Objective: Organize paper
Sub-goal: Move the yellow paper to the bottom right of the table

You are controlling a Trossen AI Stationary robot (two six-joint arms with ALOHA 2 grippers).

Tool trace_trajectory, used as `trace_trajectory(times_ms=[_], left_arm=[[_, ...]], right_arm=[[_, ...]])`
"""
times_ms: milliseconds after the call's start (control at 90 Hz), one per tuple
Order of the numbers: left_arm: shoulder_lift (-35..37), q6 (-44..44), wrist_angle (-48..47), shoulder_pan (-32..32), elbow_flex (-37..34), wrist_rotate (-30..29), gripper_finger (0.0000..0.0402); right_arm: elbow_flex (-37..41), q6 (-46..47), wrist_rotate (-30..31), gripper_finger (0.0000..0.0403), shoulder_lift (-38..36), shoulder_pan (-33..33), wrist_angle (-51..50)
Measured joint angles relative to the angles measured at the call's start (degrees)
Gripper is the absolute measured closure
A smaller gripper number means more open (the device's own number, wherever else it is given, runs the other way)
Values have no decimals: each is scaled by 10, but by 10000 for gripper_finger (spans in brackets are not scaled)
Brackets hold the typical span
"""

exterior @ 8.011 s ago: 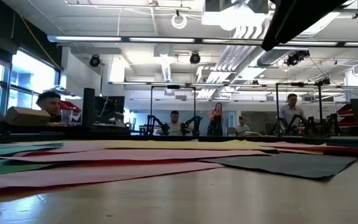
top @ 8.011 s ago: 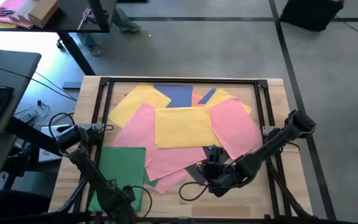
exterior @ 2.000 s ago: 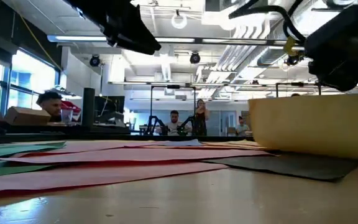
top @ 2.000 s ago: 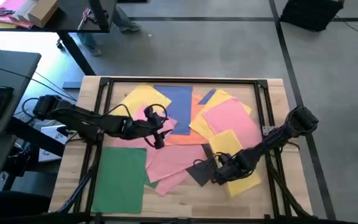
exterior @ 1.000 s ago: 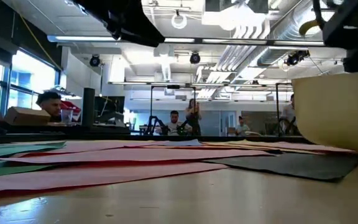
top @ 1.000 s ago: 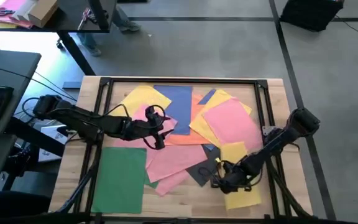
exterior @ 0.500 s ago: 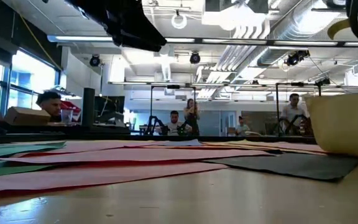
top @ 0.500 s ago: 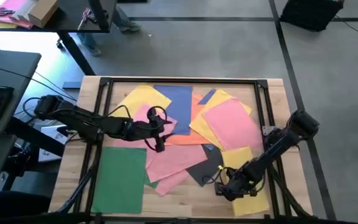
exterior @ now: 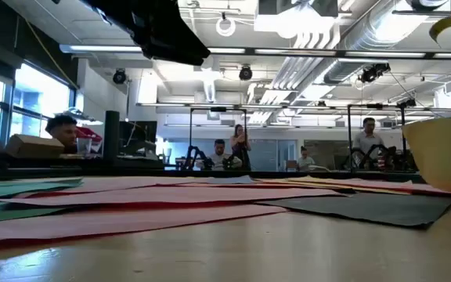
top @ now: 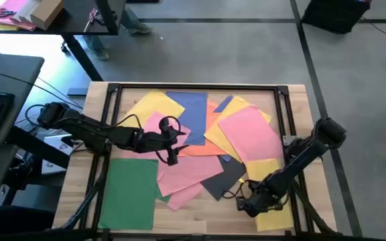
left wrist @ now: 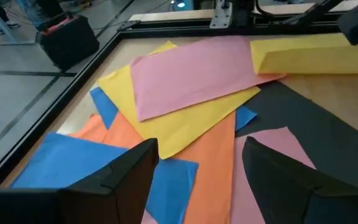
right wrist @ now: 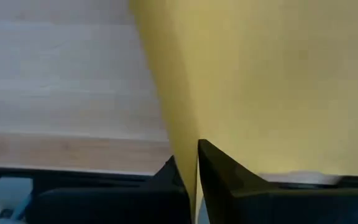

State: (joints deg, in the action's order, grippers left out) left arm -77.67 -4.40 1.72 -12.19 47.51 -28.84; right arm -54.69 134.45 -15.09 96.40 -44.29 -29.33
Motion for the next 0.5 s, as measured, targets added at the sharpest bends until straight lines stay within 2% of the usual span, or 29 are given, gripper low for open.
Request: trace_trajectory(times_ms=[100, 178, 400, 500], left_arm=[[0, 0, 0, 0, 0, 0, 179], [0, 0, 0, 0, 0, 0, 179], [0, -4, -1, -2, 0, 3, 179], [0, -4, -1, -2, 0, 3, 179]], right_arm=[[0, -9, 1, 386, 3, 0, -3], [0, -13, 7, 361, 3, 0, -9], [0, -31, 32, 246, -5, 4, -2], [0, -49, 61, 193, -16, 12, 9]])
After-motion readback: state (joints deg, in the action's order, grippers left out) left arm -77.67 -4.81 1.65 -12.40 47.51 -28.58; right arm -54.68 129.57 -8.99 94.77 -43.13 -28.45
